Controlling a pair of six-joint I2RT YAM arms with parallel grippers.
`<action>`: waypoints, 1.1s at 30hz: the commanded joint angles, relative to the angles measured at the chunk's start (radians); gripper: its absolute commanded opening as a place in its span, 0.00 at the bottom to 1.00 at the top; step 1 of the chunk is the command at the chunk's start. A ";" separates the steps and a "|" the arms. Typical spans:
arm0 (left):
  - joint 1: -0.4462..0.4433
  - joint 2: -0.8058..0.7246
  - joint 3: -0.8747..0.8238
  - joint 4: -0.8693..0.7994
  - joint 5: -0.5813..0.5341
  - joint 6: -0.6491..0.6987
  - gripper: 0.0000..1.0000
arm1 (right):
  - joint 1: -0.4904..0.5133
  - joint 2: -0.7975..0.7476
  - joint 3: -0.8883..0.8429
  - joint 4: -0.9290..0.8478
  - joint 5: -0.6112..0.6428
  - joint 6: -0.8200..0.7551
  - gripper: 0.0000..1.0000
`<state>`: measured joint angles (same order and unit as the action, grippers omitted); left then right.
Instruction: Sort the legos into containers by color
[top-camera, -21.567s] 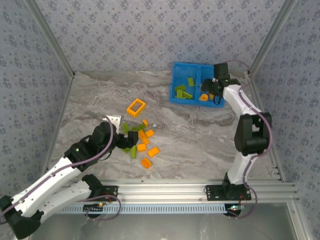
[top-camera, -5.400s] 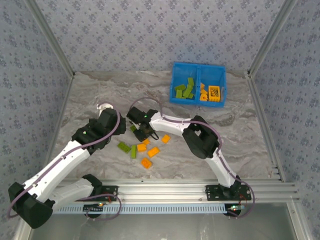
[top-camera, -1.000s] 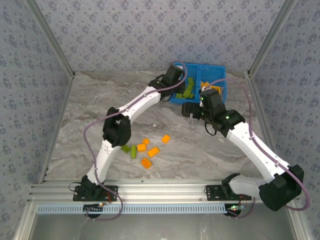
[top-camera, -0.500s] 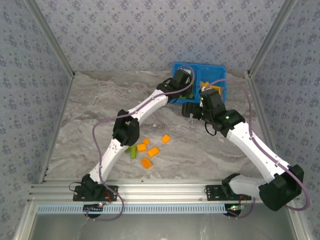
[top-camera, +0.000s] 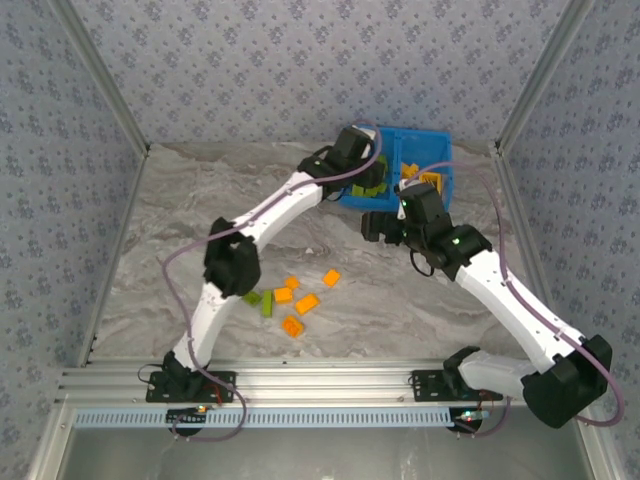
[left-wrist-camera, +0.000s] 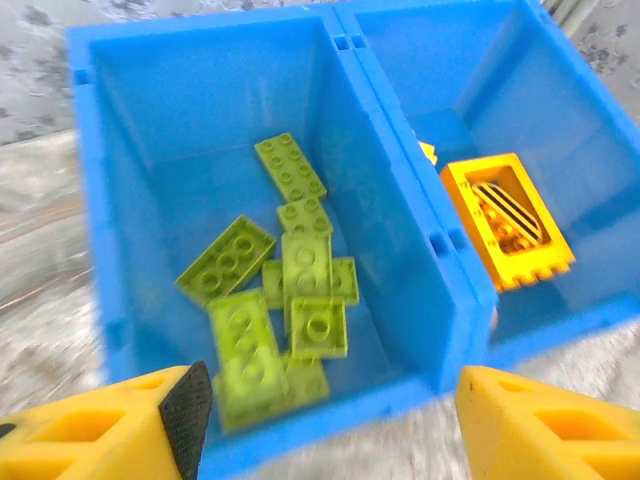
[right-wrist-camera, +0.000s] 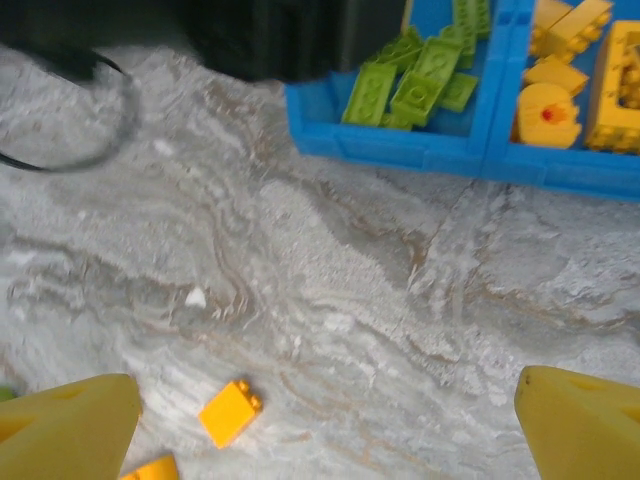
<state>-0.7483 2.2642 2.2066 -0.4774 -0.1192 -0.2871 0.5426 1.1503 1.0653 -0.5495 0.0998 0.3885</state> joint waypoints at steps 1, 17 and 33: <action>0.021 -0.305 -0.227 0.142 -0.009 0.045 0.70 | 0.065 -0.001 -0.043 -0.007 -0.057 -0.093 0.99; 0.092 -1.062 -1.147 0.101 0.012 0.029 0.99 | 0.293 0.523 0.029 0.013 -0.079 -0.245 0.98; 0.104 -1.207 -1.323 0.123 -0.029 -0.052 0.99 | 0.270 0.719 0.088 0.071 -0.075 -0.208 0.68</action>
<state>-0.6495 1.0809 0.8909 -0.3855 -0.1284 -0.3237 0.8162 1.8404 1.1366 -0.4786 0.0303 0.1711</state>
